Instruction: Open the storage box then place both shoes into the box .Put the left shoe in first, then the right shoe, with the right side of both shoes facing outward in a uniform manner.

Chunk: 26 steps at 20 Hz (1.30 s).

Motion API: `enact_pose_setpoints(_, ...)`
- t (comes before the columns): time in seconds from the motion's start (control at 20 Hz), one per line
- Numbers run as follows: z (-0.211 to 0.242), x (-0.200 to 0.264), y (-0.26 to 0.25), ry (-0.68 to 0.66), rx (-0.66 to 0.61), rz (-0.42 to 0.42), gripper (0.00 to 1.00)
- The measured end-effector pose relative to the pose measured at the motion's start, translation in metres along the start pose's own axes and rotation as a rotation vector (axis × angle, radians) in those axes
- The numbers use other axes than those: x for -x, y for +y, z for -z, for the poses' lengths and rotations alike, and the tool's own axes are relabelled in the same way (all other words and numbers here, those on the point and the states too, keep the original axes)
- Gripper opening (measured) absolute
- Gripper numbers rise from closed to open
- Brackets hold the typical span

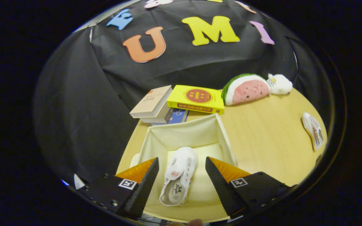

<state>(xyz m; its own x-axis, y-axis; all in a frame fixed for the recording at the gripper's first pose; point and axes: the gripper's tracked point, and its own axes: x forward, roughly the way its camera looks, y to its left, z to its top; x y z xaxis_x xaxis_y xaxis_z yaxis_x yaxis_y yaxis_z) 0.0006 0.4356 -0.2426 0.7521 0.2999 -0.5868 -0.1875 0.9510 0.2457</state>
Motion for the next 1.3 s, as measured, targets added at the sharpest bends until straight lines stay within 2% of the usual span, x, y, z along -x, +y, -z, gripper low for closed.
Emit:
enact_pose_setpoints(0.15, -0.028, 0.028, -0.029, -0.066, 0.044, -0.019, 0.95)
enact_pose_setpoints(0.35, -0.066, 0.069, -0.1, -0.151, 0.084, -0.021, 0.95)
enact_pose_setpoints(0.8, -0.103, 0.148, -0.336, -0.3, 0.172, 0.083, 0.96)
enact_pose_setpoints(1.05, -0.089, 0.174, -0.438, -0.312, 0.187, 0.137, 0.96)
enact_pose_setpoints(1.3, -0.04, 0.167, -0.532, -0.214, 0.143, 0.229, 0.95)
